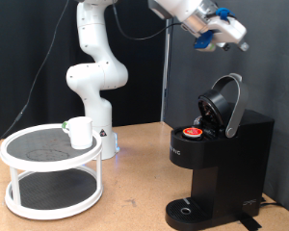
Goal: Make a cup of coffee with the keurig machine
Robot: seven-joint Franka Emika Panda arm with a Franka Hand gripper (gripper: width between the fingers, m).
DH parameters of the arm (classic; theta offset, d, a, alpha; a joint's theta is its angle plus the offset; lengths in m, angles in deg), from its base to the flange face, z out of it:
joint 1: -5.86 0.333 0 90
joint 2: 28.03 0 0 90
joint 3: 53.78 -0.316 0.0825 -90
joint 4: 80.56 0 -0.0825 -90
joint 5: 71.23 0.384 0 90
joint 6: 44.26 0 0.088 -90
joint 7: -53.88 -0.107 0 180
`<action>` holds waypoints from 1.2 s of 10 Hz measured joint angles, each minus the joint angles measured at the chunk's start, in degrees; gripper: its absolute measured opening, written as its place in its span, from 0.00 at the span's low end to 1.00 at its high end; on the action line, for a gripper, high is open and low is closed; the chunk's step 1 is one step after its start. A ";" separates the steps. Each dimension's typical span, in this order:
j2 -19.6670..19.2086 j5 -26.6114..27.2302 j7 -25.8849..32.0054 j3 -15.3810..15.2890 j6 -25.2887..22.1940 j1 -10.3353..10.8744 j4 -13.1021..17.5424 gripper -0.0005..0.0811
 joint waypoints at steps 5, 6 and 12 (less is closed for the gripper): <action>-4.50 -0.54 -5.68 -4.79 7.53 0.45 4.43 0.91; -5.38 -0.88 -5.94 -4.77 7.53 0.32 5.18 0.91; -9.15 -4.75 -6.38 -4.32 5.03 -0.59 6.44 0.63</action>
